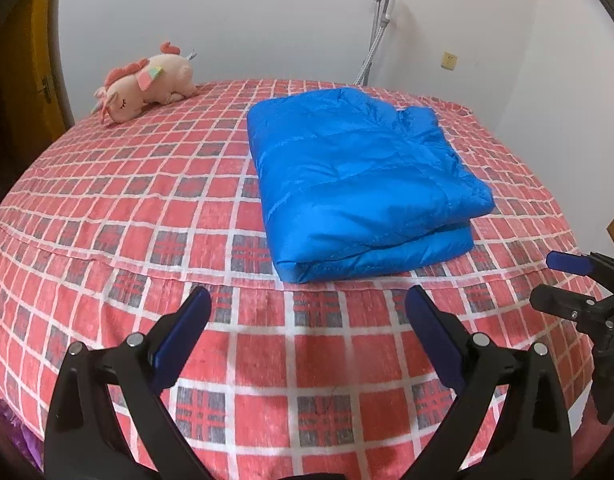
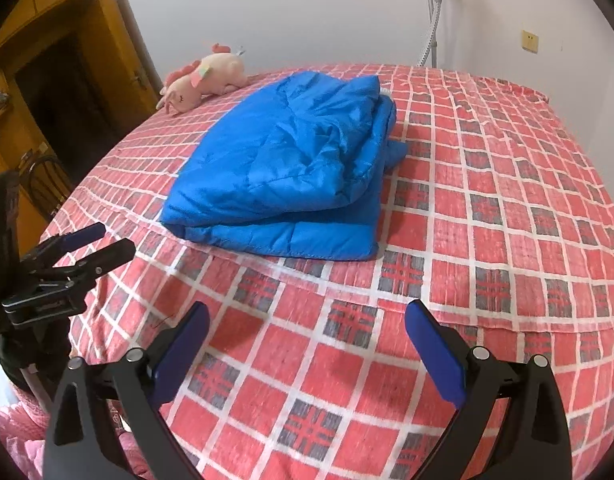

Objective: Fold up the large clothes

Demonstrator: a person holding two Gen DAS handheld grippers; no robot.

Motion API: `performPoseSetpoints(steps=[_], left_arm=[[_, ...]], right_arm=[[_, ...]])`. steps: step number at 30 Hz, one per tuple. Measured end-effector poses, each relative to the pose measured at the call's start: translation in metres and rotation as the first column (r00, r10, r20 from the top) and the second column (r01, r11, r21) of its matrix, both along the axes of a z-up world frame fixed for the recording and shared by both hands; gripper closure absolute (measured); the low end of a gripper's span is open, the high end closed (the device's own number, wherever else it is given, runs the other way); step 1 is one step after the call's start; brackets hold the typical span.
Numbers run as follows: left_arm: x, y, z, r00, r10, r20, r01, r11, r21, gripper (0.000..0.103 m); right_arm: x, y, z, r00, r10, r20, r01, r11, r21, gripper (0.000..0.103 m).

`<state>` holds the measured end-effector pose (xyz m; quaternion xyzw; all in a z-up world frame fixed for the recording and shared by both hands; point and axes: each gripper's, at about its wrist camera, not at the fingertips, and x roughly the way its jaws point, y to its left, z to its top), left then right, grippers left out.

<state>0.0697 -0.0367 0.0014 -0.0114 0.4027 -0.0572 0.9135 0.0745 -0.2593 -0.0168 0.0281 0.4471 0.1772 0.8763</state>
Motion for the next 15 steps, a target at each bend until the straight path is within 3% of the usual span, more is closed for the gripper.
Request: performPoseSetpoints(steps=[15], left_arm=[[-0.019, -0.006, 0.01, 0.999, -0.007, 0.033, 0.007, 1.0, 0.013, 0.006]], right_arm=[[-0.009, -0.001, 0.004, 1.0, -0.004, 0.015, 0.003, 1.0, 0.007, 0.005]])
